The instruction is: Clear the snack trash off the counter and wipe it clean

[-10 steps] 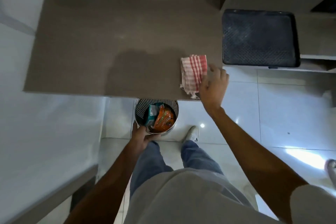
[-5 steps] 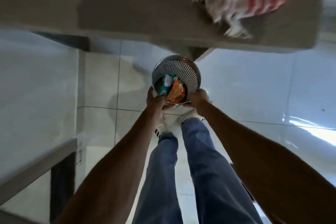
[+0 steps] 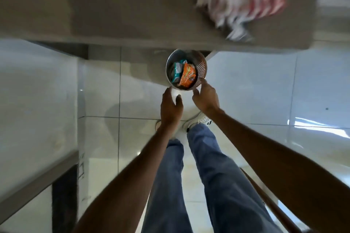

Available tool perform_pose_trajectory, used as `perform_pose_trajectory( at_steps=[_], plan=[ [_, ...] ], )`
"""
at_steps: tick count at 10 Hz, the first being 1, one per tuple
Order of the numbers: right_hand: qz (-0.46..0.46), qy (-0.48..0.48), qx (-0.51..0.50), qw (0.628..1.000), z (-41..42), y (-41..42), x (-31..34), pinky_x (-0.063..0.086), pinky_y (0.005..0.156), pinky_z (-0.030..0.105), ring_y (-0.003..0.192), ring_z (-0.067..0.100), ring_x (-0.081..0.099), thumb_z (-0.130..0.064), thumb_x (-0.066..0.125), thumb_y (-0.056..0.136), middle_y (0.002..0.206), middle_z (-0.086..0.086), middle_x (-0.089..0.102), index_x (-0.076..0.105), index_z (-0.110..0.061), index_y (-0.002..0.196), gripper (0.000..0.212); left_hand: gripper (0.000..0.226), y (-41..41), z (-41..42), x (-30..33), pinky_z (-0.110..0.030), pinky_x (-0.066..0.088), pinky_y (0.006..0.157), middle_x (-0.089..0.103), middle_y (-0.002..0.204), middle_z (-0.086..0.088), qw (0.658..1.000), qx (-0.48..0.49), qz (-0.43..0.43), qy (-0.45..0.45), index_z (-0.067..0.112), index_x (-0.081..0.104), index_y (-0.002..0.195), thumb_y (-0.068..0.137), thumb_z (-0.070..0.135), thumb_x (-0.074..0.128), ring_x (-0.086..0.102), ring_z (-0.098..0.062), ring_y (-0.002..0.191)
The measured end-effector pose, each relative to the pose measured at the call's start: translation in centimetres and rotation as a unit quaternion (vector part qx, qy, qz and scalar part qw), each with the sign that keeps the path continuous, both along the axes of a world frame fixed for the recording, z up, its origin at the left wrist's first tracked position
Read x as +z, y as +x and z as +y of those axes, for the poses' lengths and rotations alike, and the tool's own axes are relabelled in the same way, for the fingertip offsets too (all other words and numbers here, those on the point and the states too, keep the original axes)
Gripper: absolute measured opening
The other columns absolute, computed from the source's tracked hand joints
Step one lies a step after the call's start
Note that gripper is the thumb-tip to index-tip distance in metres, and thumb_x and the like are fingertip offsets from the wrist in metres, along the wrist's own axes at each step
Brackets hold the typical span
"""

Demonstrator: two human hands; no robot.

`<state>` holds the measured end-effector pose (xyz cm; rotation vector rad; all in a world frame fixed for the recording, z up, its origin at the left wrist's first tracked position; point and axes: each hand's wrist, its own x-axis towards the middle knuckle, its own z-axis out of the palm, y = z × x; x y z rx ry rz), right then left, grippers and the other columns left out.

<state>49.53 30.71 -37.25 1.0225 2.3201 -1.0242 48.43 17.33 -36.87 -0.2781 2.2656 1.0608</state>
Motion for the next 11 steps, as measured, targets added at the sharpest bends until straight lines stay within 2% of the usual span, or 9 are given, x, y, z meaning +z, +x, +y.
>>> perform_pose_trajectory(
  at_steps=[1, 2, 3, 4, 5, 6, 7, 9, 11],
  plan=[
    [0.186, 0.14, 0.128, 0.964, -0.9, 3.0, 12.8, 0.053, 0.104, 0.043, 0.126, 0.029, 0.06, -0.012, 0.055, 0.095, 0.134, 0.011, 0.068, 0.059, -0.01, 0.134, 0.04, 0.049, 2.4, -1.3, 11.8, -0.037, 0.026, 0.127, 0.04, 0.167, -0.01, 0.975, -0.124, 0.182, -0.028, 0.009, 0.049, 0.154, 0.106, 0.018, 0.055, 0.025, -0.032, 0.161],
    [0.351, 0.24, 0.12, 0.897, -0.7, 3.4, 22.6, 0.044, 0.105, 0.038, 0.129, 0.029, 0.057, -0.012, 0.056, 0.091, 0.135, 0.009, 0.067, 0.066, -0.012, 0.123, 0.034, 0.05, 1.4, -1.9, 21.4, -0.034, 0.017, 0.13, 0.036, 0.169, -0.01, 0.927, -0.157, 0.334, -0.061, 0.016, 0.049, 0.153, 0.103, 0.019, 0.056, 0.022, -0.031, 0.161],
    [0.375, 0.289, 0.054, 0.879, 0.3, -1.1, 28.5, 0.04, 0.103, 0.043, 0.129, 0.031, 0.051, -0.026, 0.055, 0.093, 0.143, 0.008, 0.056, 0.057, -0.019, 0.131, 0.039, 0.056, -3.3, -1.2, 27.5, -0.036, 0.009, 0.134, 0.029, 0.171, -0.012, 0.876, -0.18, 0.442, -0.067, 0.02, 0.042, 0.157, 0.102, 0.025, 0.051, 0.012, -0.032, 0.164],
    [0.263, 0.309, 0.053, 0.913, 1.2, -7.9, 31.2, 0.042, 0.108, 0.054, 0.14, 0.039, 0.044, -0.05, 0.046, 0.097, 0.158, 0.016, 0.042, 0.042, -0.021, 0.148, 0.059, 0.053, -9.6, 1.0, 30.8, -0.048, 0.01, 0.134, 0.025, 0.173, -0.016, 0.857, -0.227, 0.451, -0.103, 0.018, 0.04, 0.159, 0.108, 0.033, 0.039, 0.011, -0.04, 0.163],
    [0.14, 0.273, 0.143, 0.941, 2.3, -12.2, 30.9, 0.037, 0.113, 0.067, 0.155, 0.044, 0.021, -0.062, 0.043, 0.098, 0.17, 0.015, 0.019, 0.027, -0.033, 0.158, 0.069, 0.054, -14.5, 3.4, 31.4, -0.055, 0.015, 0.133, 0.027, 0.172, -0.018, 0.852, -0.263, 0.428, -0.15, 0.015, 0.04, 0.159, 0.109, 0.033, 0.032, 0.015, -0.042, 0.161],
    [0.131, 0.254, 0.156, 0.946, 5.4, -13.0, 30.0, 0.043, 0.105, 0.065, 0.149, 0.043, 0.03, -0.053, 0.055, 0.09, 0.167, 0.011, 0.028, 0.033, -0.033, 0.153, 0.069, 0.057, -17.3, 5.6, 31.0, -0.056, 0.014, 0.132, 0.025, 0.172, -0.017, 0.84, -0.294, 0.421, -0.177, 0.016, 0.034, 0.16, 0.105, 0.026, 0.039, 0.013, -0.041, 0.162],
    [0.117, 0.262, 0.106, 0.952, 11.1, -14.6, 30.5, 0.046, 0.099, 0.062, 0.141, 0.046, 0.039, -0.035, 0.048, 0.08, 0.16, 0.012, 0.038, 0.041, -0.033, 0.144, 0.064, 0.055, -19.7, 9.0, 31.2, -0.054, 0.012, 0.132, 0.026, 0.172, -0.017, 0.834, -0.314, 0.414, -0.188, 0.014, 0.036, 0.159, 0.106, 0.026, 0.039, 0.015, -0.04, 0.162],
    [0.075, 0.29, 0.033, 0.953, 24.3, -22.9, 29.5, 0.039, 0.107, 0.065, 0.141, 0.051, 0.037, -0.02, 0.055, 0.089, 0.164, 0.018, 0.032, 0.043, -0.026, 0.148, 0.061, 0.059, -25.1, 16.6, 31.5, -0.055, 0.017, 0.132, 0.03, 0.17, -0.02, 0.84, -0.302, 0.396, -0.216, 0.01, 0.04, 0.159, 0.102, 0.027, 0.039, 0.019, -0.042, 0.161],
    [0.08, 0.271, 0.041, 0.958, 27.8, -26.1, 27.8, 0.015, 0.125, 0.066, 0.161, 0.039, 0.005, -0.039, 0.037, 0.106, 0.173, 0.012, 0.013, 0.027, -0.022, 0.161, 0.058, 0.062, -26.6, 17.1, 31.5, -0.056, 0.019, 0.131, 0.03, 0.17, -0.019, 0.824, -0.32, 0.42, -0.207, 0.011, 0.039, 0.159, 0.101, 0.032, 0.038, 0.021, -0.041, 0.16]
  ],
)
